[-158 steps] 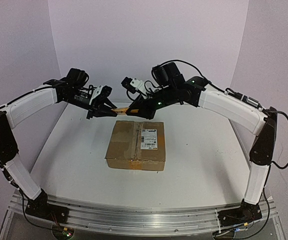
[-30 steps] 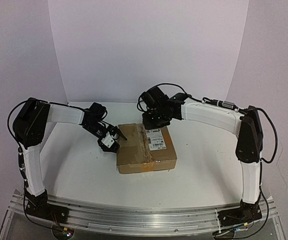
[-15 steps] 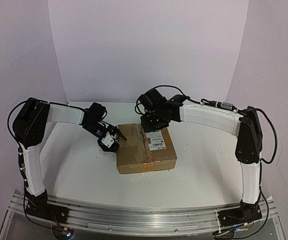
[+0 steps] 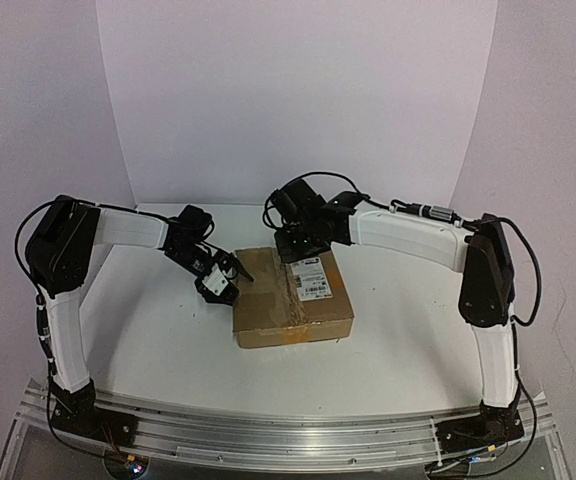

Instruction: Unpack the express box

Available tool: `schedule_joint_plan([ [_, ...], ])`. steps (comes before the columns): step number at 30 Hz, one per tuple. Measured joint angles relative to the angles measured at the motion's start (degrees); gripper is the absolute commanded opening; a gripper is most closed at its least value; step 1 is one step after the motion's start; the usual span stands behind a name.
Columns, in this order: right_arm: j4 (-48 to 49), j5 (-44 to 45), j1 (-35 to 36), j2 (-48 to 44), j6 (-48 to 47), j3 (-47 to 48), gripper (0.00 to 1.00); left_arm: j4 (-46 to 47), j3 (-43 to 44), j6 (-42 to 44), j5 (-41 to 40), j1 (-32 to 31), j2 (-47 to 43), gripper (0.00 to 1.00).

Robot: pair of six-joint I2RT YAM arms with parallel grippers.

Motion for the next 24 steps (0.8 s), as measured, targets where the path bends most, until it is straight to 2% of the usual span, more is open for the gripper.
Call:
schedule_joint_plan([
  [24,0.8,1.4,0.3,-0.1,0.4,-1.6,0.00,-0.1,0.0,0.0,0.0,0.0,0.0,0.73],
])
